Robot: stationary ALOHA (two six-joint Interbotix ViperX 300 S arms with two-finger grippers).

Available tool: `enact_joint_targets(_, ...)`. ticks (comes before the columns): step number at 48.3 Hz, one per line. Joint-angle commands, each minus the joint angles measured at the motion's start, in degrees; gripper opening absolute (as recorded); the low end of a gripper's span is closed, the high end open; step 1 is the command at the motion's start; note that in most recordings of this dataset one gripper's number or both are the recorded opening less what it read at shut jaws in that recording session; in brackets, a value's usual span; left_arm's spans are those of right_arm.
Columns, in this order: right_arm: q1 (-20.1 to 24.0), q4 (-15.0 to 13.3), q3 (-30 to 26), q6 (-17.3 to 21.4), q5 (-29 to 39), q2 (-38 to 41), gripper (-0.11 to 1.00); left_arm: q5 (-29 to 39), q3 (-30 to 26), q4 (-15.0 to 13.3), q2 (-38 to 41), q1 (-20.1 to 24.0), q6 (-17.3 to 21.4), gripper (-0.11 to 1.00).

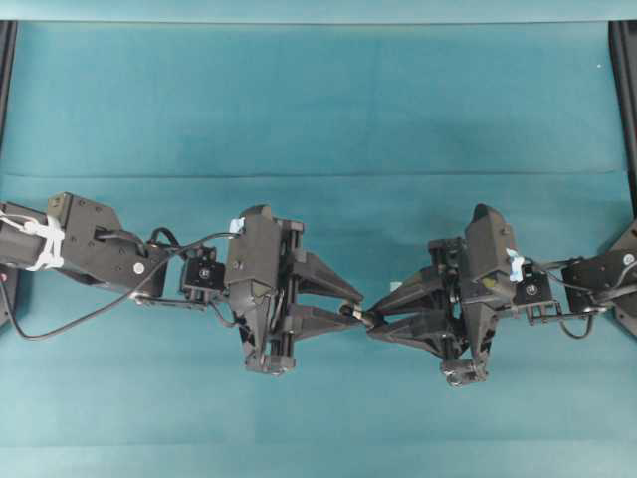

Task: Insert the washer onto the shaft with both hands.
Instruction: 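Push the washer onto the shaft tip with the left gripper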

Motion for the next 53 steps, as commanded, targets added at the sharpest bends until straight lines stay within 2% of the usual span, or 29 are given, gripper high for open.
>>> enact_joint_targets(1, -0.2, 0.1, -1.3, 0.4, -0.9, -0.5, 0.00, -0.4, -0.8, 0.2, -0.2, -0.1, 0.1, 0.35)
enact_joint_targets(11, -0.2, 0.4, -1.1, 0.4, -1.9, -0.8, 0.00, -0.1, -0.8, 0.2, -0.2, -0.1, 0.1, 0.35)
enact_joint_targets(22, -0.3, 2.4, -0.1, 0.2, -4.0, -1.2, 0.00, 0.7, -0.9, 0.2, -0.1, -0.1, 0.0, 0.35)
enact_joint_targets(38, -0.3, 2.3, -0.6, -0.1, -3.6, -0.9, 0.00, 3.4, -1.3, 0.2, 0.1, -0.3, 0.0, 0.35)
enact_joint_targets(53, -0.3, 2.2, -1.6, -1.1, -0.4, -0.4, 0.00, 4.7, -4.4, 0.2, 1.2, -0.4, 0.6, 0.33)
